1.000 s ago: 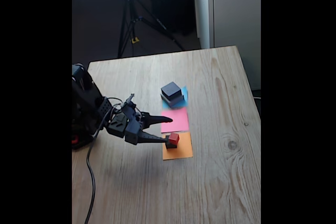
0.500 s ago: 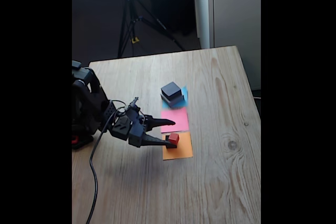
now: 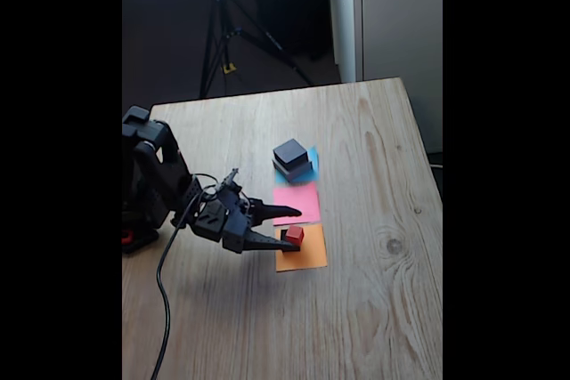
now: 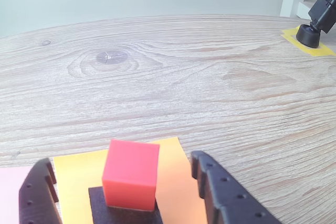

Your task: Tower of hanoi

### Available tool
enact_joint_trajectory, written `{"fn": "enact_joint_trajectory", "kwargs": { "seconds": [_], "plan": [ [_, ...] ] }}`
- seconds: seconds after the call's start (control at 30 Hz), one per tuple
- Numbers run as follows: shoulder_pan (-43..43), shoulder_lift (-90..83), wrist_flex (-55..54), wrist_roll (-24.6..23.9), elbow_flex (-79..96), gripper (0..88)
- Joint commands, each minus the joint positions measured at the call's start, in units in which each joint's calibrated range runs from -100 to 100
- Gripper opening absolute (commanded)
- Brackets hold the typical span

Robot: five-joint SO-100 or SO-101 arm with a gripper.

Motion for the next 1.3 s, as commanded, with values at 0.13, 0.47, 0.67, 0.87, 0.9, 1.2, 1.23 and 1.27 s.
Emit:
{"fn": "enact_joint_trajectory", "kwargs": {
  "seconds": [0.13,0.47,0.67,0.87,0.9,1.2,1.23,1.27],
  "plan": [
    [-0.8,0.9,-2.06,0.87,-1.46,27.5],
    [-0.89,1.89,-2.87,0.87,-1.46,23.4],
    [-0.89,1.89,-2.87,0.87,-1.46,19.2],
    [-0.89,1.89,-2.87,0.87,-1.28,13.9],
    [-0.89,1.89,-2.87,0.87,-1.28,12.9],
    [-0.97,2.57,-3.52,0.87,-1.46,9.6],
    [-0.97,2.72,-3.6,0.87,-1.46,8.9],
    [-0.97,2.87,-3.84,0.87,-1.46,8.5]
  ]
}}
